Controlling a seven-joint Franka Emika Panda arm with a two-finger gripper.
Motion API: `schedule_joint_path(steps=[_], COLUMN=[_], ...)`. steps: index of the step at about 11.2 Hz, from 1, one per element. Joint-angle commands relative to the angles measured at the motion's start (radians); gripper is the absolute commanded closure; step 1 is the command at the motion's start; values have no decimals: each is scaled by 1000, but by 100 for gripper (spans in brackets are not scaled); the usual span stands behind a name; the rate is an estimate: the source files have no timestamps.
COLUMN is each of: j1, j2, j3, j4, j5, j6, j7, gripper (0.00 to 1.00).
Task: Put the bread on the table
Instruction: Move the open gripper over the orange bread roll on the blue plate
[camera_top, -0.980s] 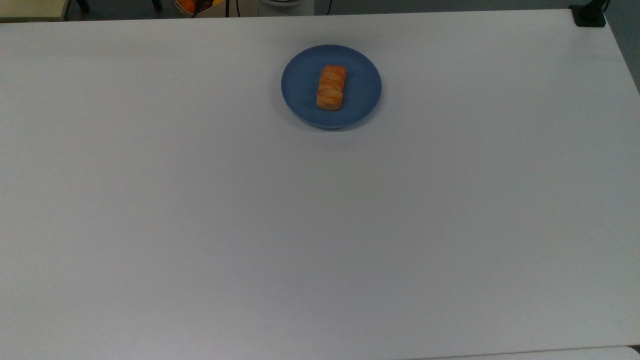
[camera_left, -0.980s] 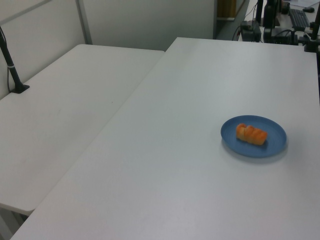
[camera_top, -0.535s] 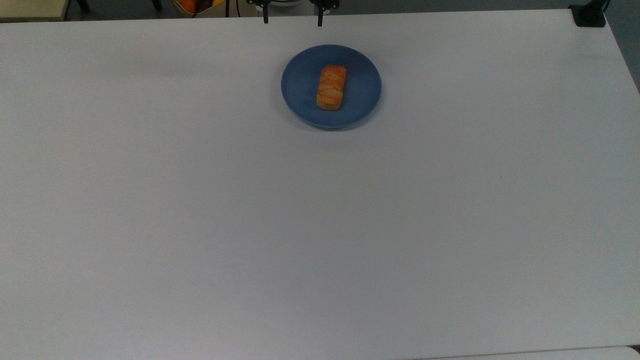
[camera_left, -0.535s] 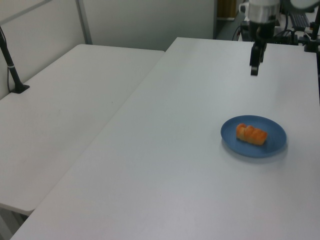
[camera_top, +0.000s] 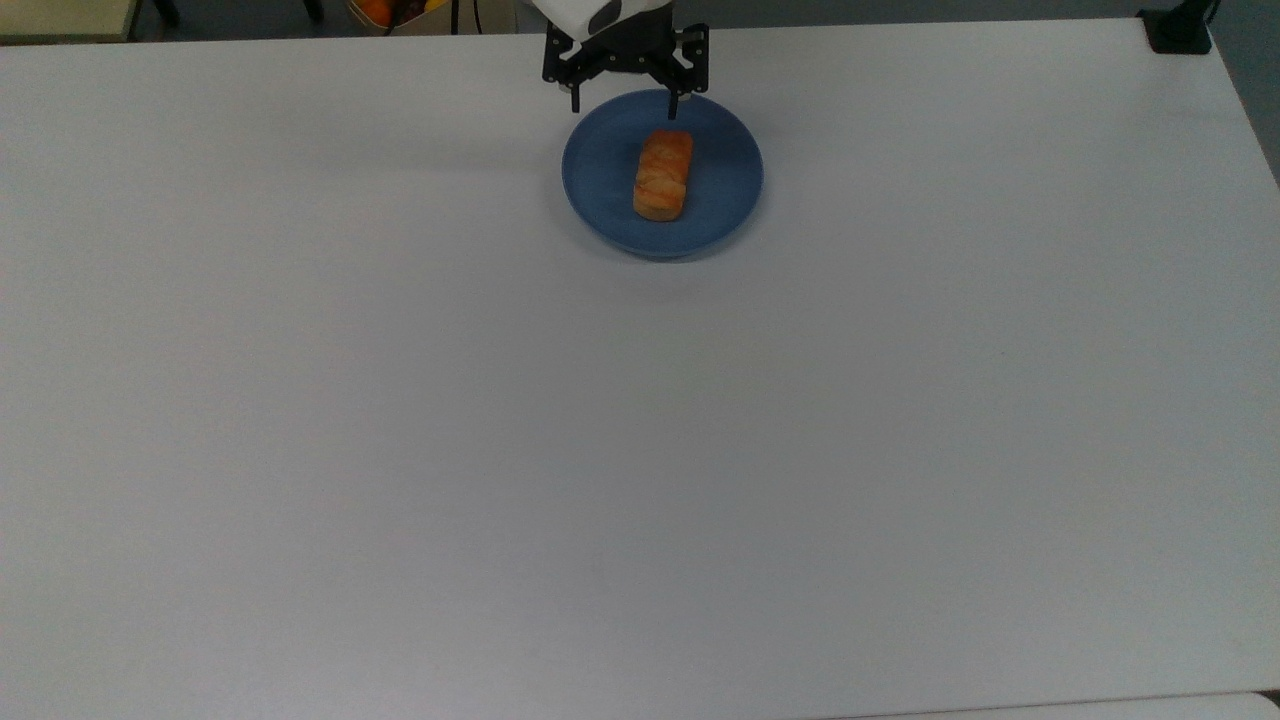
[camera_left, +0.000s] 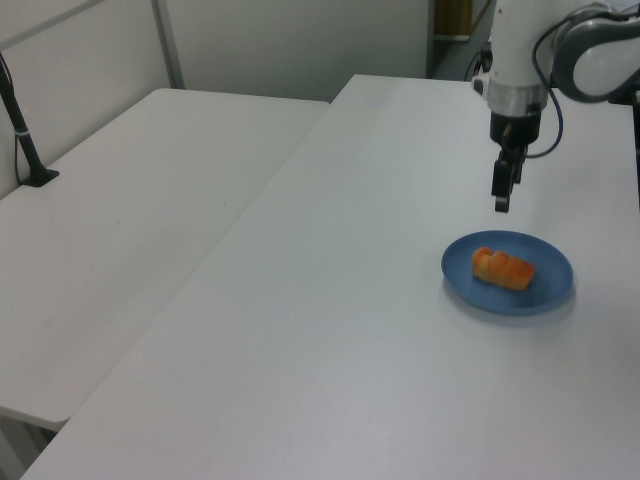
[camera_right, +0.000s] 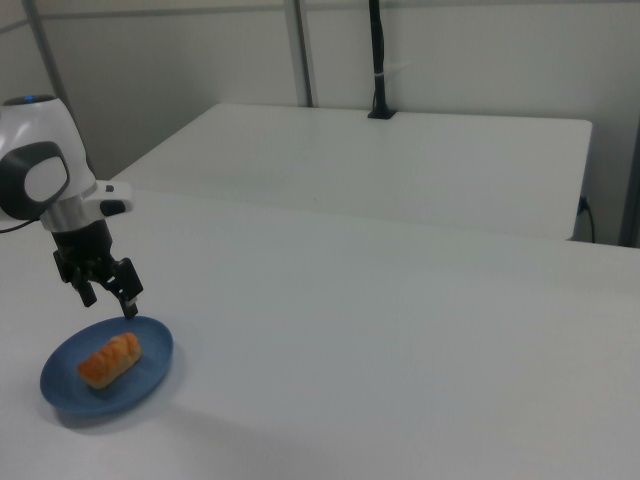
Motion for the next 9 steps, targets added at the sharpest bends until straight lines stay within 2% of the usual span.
schedule_joint_path(steps=[1,4,9], j1=[47,75,75], j2=[14,62,131], j3=[-7,-7,-5], j4=[-69,-101,-110], j5=[15,14,14], j6=[92,168,226], j7=[37,110,153], gripper=[0,0,0])
